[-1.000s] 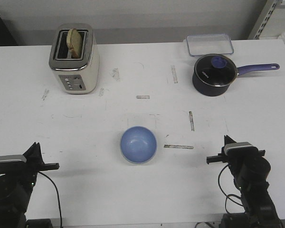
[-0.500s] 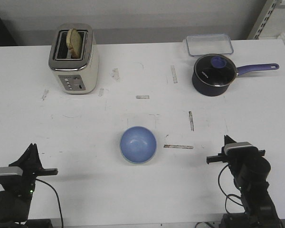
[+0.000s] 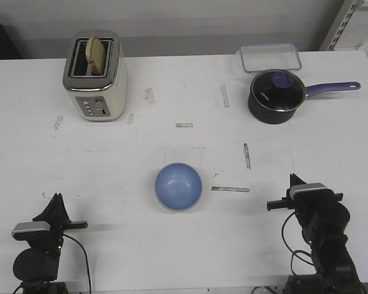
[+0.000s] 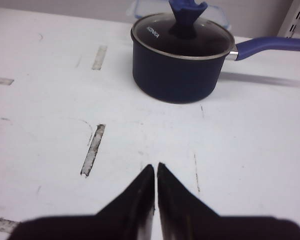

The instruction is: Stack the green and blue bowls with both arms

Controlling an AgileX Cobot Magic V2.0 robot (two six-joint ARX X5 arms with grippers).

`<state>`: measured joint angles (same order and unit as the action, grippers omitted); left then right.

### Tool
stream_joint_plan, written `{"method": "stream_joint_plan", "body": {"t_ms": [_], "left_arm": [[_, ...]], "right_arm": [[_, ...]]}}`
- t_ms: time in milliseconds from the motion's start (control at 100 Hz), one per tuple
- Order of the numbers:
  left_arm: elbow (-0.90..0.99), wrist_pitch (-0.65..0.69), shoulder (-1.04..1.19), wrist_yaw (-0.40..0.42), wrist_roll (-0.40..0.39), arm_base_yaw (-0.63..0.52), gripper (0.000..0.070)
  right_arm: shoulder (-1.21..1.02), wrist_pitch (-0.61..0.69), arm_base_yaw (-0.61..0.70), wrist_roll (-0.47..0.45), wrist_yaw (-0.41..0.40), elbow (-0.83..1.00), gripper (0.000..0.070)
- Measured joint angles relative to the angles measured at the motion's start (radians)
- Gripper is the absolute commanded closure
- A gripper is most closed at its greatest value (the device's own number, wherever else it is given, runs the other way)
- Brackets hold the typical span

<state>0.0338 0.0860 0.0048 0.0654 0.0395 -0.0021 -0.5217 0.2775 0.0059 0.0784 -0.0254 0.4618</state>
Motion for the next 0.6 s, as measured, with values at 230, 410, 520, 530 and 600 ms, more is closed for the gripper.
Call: {"method": "stream_joint_plan", "body": {"t_ms": [230, 410, 520, 530, 600], "left_arm": [[0.0, -0.003, 0.0, 0.0, 0.0, 0.0, 0.0698], [0.0, -0.003, 0.0, 0.0, 0.0, 0.0, 0.0698], [0.0, -0.003, 0.0, 0.0, 0.0, 0.0, 0.0699], [0.0, -0.003, 0.0, 0.0, 0.0, 0.0, 0.0698], [0.0, -0.003, 0.0, 0.0, 0.0, 0.0, 0.0698]], "right_arm": [[0.0, -0.006, 0.0, 0.0, 0.0, 0.0, 0.07], [0.0, -0.006, 0.0, 0.0, 0.0, 0.0, 0.07], [0.0, -0.006, 0.0, 0.0, 0.0, 0.0, 0.07], [0.0, -0.006, 0.0, 0.0, 0.0, 0.0, 0.07], [0.0, -0.006, 0.0, 0.0, 0.0, 0.0, 0.07]]}}
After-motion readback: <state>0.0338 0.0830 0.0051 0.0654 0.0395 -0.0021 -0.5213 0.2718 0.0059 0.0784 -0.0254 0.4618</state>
